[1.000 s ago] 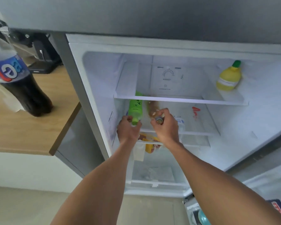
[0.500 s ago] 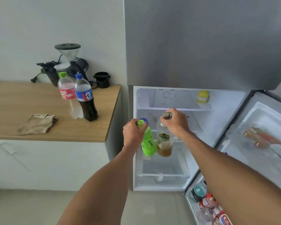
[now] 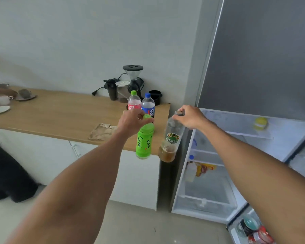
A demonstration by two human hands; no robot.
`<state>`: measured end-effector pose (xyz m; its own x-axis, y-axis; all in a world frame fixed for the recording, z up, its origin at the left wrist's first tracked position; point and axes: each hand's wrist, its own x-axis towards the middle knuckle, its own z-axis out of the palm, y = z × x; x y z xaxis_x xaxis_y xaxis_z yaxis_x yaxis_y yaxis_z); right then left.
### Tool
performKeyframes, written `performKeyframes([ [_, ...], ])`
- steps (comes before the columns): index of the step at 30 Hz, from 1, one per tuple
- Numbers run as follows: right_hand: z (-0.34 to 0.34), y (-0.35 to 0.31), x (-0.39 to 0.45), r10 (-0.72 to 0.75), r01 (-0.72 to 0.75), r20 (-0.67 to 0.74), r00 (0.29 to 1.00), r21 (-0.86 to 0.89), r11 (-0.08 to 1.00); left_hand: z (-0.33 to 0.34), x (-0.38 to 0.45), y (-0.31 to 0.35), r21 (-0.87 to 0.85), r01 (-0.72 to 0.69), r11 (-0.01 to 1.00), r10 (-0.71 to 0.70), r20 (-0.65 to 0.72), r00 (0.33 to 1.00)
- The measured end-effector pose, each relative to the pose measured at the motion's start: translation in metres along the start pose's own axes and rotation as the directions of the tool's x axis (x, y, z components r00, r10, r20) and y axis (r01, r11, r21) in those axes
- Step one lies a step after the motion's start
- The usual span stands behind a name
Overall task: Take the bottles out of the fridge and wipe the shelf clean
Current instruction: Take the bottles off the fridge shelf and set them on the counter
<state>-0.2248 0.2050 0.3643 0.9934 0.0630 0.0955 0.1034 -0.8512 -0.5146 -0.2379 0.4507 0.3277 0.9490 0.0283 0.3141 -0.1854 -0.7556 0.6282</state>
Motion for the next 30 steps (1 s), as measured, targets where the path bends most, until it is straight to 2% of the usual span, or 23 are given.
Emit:
performKeyframes([
  [6, 0.052, -0.042, 0.08, -0.048, 0.05, 0.049, 0.998, -0.032, 0.998, -0.013, 0.066, -0.066, -0.031, 0.019, 0.999, -0.02, -0.059, 0.998],
  [15, 0.114, -0.054, 0.175, -0.093, 0.104, 0.115, 0.989, -0.095, 0.99, 0.019, 0.151, -0.134, -0.002, 0.081, 0.997, -0.081, 0.069, 0.994],
  [20, 0.128, -0.056, 0.198, -0.106, 0.107, 0.179, 0.978, 0.002, 0.994, 0.033, 0.173, -0.148, -0.028, 0.102, 0.994, -0.099, 0.094, 0.991],
  [24, 0.133, -0.062, 0.205, -0.137, 0.147, 0.158, 0.978, -0.052, 0.988, 0.037, 0.182, -0.158, -0.052, 0.106, 0.993, -0.101, 0.101, 0.99],
  [30, 0.136, -0.056, 0.202, -0.133, 0.13, 0.115, 0.984, 0.039, 0.991, 0.031, 0.181, -0.159, -0.089, 0.121, 0.989, -0.107, 0.145, 0.984],
])
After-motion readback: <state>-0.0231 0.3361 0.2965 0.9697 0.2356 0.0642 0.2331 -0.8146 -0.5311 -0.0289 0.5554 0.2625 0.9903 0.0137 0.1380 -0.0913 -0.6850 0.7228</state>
